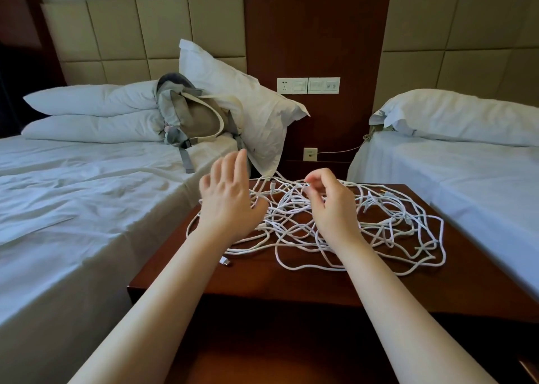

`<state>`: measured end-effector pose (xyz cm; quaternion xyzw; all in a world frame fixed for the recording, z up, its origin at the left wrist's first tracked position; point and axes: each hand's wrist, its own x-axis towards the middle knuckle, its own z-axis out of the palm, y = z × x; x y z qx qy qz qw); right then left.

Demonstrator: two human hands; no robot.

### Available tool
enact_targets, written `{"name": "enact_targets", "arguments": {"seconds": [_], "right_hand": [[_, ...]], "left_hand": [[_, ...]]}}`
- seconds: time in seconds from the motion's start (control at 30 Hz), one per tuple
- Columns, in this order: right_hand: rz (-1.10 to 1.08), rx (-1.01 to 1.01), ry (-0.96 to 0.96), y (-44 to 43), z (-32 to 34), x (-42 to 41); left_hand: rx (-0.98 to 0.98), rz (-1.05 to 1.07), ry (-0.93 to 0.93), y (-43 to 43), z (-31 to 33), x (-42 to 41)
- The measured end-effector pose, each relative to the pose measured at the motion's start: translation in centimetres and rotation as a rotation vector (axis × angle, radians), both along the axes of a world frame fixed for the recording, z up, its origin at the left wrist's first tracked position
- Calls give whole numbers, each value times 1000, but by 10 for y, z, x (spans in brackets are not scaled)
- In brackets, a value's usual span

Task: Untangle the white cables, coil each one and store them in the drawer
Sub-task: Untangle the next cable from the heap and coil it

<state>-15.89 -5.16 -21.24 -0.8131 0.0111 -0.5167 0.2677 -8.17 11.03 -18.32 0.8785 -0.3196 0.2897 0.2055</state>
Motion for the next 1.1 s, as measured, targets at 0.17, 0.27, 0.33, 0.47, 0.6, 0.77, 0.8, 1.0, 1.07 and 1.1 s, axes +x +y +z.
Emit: {"name": "enact_targets", "arguments": {"seconds": [0.17,0.27,0.33,0.47,0.6,0.77,0.8,1.0,1.07,1.1], "right_hand": [[141,-37,30,8,9,-5],[62,-176,68,4,7,-4],[-64,-305,78,0,2,-2],[-303,-432,115,-4,-2,0],[-307,-258,194,-20,-2,-5],[129,246,349,-14,-4,-6],[114,226,327,-14,-6,-5],[32,-60,132,-7,-7,-4],[103,-26,144,-2,-5,-3],[120,-16,142,0,-5,-4]], "left_hand": [[-235,-392,370,-16,-2,-9],[-308,-327,320,-10,-6,-2],[-294,-253,242,-5,-7,5],[-282,-136,195,0,-6,12],[-357,105,119,13,-3,19],[-205,302,182,17,-16,20],[-141,321,161,15,-19,20],[-179,-95,-237,-11,-18,5],[-274,-314,4,-21,-12,-11],[-327,-385,170,-25,-11,-19]]}}
